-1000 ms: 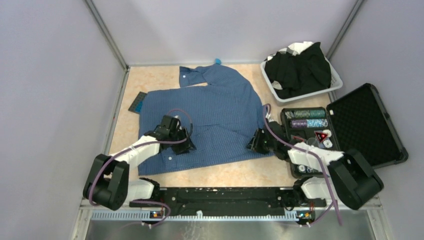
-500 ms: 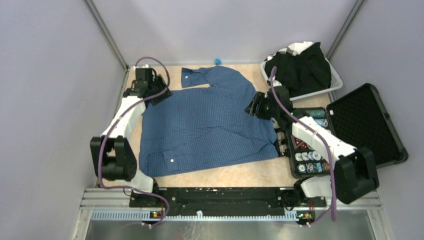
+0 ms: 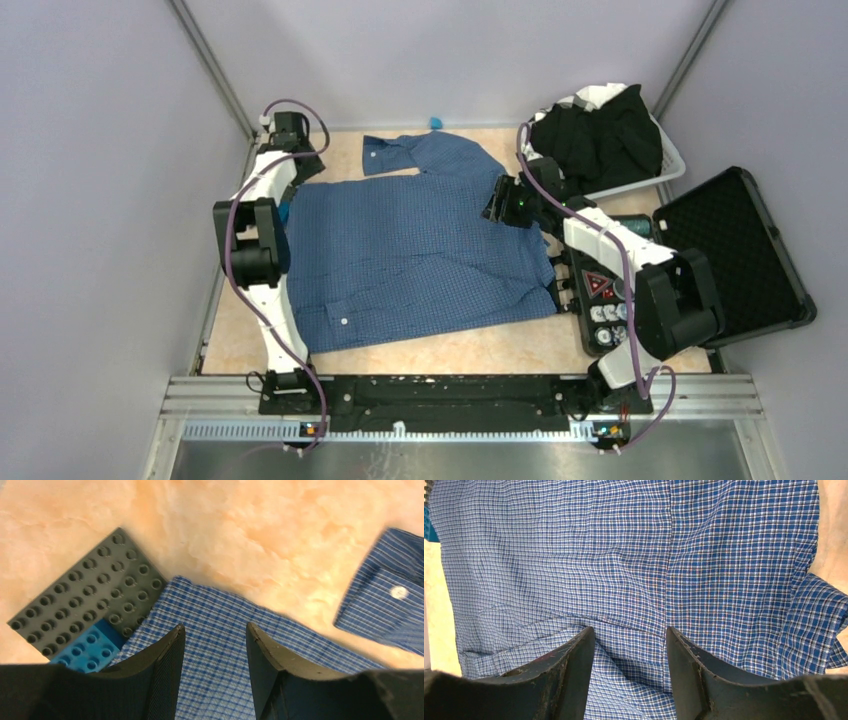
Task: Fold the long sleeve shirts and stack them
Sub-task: Fold the shirt at the center of the board.
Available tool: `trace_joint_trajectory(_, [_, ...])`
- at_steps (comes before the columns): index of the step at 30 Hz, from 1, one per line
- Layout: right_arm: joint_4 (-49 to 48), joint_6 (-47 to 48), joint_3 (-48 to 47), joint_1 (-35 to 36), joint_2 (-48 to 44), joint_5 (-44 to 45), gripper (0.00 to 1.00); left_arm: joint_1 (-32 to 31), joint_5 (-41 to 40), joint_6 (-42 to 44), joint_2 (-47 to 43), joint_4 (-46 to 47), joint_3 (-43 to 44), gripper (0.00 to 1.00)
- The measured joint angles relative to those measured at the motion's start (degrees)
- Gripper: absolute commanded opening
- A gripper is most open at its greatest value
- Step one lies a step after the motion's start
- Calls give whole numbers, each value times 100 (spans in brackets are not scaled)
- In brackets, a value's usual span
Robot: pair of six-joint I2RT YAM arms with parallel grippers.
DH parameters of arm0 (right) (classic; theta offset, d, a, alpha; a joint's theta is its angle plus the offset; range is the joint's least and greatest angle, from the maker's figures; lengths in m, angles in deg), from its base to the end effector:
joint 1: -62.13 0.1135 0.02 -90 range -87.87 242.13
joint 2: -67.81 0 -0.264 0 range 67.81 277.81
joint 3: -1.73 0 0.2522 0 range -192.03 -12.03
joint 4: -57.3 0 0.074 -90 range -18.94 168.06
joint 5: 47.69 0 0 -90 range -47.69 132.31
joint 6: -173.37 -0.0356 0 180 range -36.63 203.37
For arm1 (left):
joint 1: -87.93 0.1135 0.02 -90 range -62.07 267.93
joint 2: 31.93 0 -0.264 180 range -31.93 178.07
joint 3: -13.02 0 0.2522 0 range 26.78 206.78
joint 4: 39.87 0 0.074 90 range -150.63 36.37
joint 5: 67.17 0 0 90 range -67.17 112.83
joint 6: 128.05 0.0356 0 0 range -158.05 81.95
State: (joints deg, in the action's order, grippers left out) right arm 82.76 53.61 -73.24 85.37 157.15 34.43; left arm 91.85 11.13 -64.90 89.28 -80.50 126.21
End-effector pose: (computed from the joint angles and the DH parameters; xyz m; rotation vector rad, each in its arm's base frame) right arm 0.3152 0.1407 0.2449 0.0577 2.3401 0.6329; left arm 0.4768 0.0399 0.2224 -0.7249 2.2853 0.0609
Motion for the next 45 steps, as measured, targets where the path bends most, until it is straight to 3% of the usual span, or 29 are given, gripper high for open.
trace_joint_trajectory(6, [-20,31,0,-55,0,-98,54,37,-557,52,496,83,267,54])
trace_joint_trajectory(14, [-26,85,9,-52,0,-107,54,83,-614,131,1342,79,1016,49])
trace_joint_trajectory(16, [-35,87,15,-52,0,-109,54,81,-625,127,1368,94,1025,44])
trace_joint_trajectory(23, [-170,114,2,-57,192,-103,53,85,-570,129,1364,179,990,11])
trace_joint_trajectory(27, [-140,133,-116,-87,498,-76,53,90,-411,151,1329,208,953,0])
trace_joint_trajectory(32, [-142,155,-426,-140,734,-42,53,87,-170,166,1130,205,699,2])
trace_joint_trajectory(37, [-144,177,-944,-168,942,28,53,87,-133,249,907,205,570,42])
trace_joint_trajectory(38, [-166,179,-1043,-168,999,35,53,87,-146,280,874,203,566,46])
trace_joint_trajectory(45, [-219,173,-1134,-168,1161,26,53,87,-229,299,765,197,498,46])
